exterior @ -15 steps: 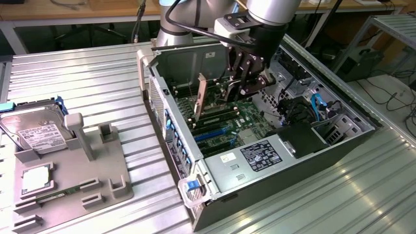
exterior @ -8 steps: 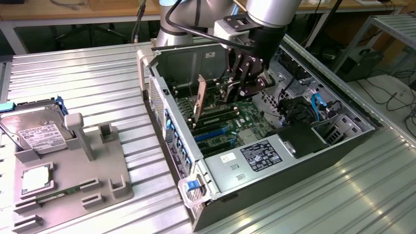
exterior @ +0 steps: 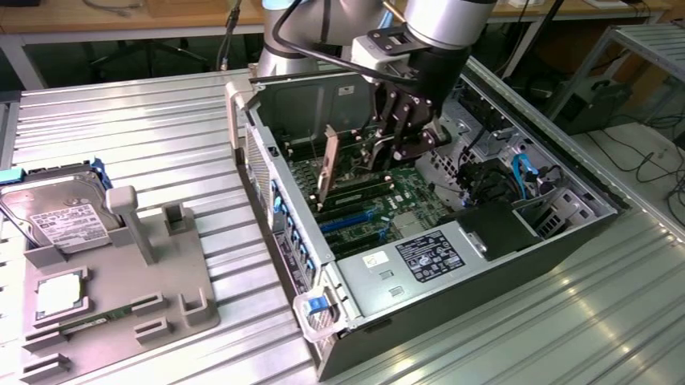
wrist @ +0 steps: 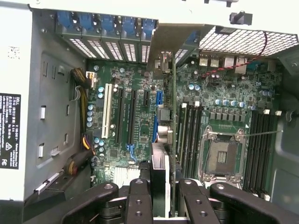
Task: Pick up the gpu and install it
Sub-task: 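Insert the gpu into the slot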
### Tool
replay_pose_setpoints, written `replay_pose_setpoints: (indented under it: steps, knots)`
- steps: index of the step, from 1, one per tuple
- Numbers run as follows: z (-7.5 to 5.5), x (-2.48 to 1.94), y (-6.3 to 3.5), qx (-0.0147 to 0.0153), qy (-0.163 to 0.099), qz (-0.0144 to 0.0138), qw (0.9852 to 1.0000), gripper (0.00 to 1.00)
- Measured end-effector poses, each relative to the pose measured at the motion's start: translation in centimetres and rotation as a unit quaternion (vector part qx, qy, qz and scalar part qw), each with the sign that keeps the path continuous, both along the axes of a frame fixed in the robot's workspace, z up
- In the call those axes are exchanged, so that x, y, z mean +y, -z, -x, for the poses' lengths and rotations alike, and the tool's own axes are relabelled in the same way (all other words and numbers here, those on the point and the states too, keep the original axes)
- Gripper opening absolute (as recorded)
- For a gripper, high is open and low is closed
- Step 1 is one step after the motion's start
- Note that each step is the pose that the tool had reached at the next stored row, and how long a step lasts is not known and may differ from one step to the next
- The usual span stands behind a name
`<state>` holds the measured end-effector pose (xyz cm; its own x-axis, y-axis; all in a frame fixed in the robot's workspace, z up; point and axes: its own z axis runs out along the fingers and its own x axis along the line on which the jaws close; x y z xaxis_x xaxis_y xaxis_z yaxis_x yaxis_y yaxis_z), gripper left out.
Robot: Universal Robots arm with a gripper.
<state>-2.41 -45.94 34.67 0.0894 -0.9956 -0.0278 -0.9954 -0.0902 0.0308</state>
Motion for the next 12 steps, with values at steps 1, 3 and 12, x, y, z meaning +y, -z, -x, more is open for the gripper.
replay_pose_setpoints:
  steps: [1, 3, 12]
  knots:
    - [0.0, 0.0, 0.06, 0.0004, 0.0, 0.0, 1.0, 0.28]
    - [0.0, 0.0, 0.16, 0.0014, 0.0, 0.0, 1.0, 0.28]
    - [0.0, 0.0, 0.73, 0.0078, 0.0, 0.0, 1.0, 0.28]
